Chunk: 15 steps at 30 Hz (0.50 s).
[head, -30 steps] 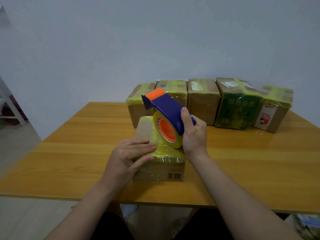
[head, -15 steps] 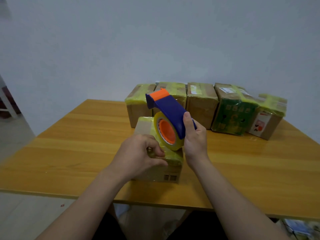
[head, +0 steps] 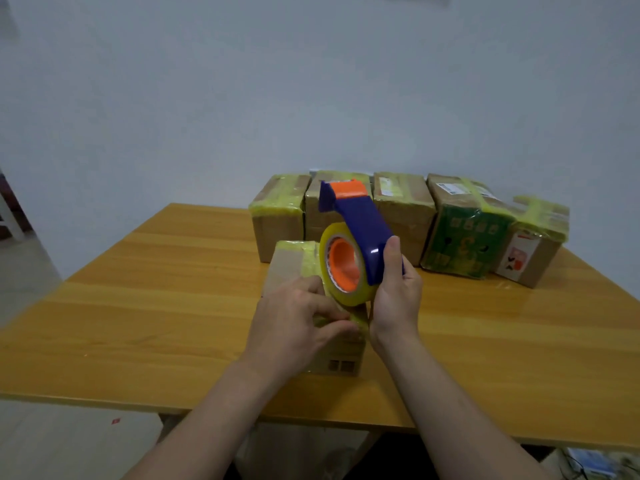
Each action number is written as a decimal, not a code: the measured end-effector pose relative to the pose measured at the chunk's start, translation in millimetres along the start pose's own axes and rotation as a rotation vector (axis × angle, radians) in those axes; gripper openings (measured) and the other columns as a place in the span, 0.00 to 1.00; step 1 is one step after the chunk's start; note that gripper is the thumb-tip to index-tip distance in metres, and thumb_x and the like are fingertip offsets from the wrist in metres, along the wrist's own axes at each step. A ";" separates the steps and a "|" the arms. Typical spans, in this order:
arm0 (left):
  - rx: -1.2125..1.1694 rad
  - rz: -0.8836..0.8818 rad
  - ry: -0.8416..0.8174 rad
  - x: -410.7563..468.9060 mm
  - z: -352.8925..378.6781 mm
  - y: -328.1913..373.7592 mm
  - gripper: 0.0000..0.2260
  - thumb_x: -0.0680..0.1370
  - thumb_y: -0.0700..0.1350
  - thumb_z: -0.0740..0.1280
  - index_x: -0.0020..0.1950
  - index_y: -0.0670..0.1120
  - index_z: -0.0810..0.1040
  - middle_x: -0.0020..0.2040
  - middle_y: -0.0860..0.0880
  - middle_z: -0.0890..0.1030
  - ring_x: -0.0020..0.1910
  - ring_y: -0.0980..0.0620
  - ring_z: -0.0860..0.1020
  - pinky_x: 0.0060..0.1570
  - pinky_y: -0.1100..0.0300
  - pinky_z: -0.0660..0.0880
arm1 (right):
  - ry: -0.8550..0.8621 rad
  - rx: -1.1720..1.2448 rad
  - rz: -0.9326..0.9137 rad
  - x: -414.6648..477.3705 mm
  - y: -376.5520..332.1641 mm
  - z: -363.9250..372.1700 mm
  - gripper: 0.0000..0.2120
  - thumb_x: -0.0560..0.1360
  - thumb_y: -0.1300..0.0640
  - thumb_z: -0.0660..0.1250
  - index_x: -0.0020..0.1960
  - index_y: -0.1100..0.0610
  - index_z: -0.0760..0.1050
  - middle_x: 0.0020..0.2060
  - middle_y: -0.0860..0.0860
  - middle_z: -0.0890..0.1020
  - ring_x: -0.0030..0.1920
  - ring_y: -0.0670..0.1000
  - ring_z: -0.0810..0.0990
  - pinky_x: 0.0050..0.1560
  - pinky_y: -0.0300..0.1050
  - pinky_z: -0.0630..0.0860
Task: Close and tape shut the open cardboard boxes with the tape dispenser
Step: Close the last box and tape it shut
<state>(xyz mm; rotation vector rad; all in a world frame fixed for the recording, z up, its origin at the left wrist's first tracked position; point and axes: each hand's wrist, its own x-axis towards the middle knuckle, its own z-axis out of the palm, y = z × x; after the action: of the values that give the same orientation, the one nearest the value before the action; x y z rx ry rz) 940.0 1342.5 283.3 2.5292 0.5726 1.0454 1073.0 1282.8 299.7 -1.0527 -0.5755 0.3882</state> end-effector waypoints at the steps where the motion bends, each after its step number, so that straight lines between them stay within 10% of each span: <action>1: 0.010 0.021 0.003 1.5 1.6 -3.5 0.13 0.70 0.64 0.73 0.42 0.56 0.88 0.40 0.63 0.76 0.42 0.61 0.75 0.37 0.62 0.73 | 0.019 0.011 0.010 2.1 -0.4 -0.7 0.23 0.76 0.38 0.62 0.55 0.54 0.83 0.44 0.51 0.87 0.46 0.53 0.84 0.48 0.52 0.80; 8: 0.163 0.021 -0.164 15.0 9.9 11.3 0.18 0.70 0.70 0.67 0.41 0.56 0.73 0.54 0.59 0.76 0.52 0.57 0.73 0.51 0.58 0.76 | 0.173 -0.065 -0.097 14.4 -8.6 -9.5 0.18 0.82 0.42 0.61 0.57 0.54 0.83 0.44 0.48 0.87 0.45 0.46 0.85 0.41 0.38 0.80; 15: 0.280 0.052 -0.018 9.5 25.1 17.6 0.19 0.72 0.71 0.64 0.41 0.56 0.69 0.42 0.59 0.76 0.42 0.58 0.73 0.37 0.63 0.72 | 0.274 -0.095 -0.129 17.4 -8.4 -23.2 0.18 0.83 0.43 0.62 0.56 0.55 0.83 0.39 0.47 0.86 0.41 0.45 0.82 0.39 0.38 0.78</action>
<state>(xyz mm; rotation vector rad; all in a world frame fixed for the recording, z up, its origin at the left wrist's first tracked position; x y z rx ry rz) 968.5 1328.1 280.1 2.8051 0.6946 1.0208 1101.2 1272.6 303.0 -1.1311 -0.4162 0.1013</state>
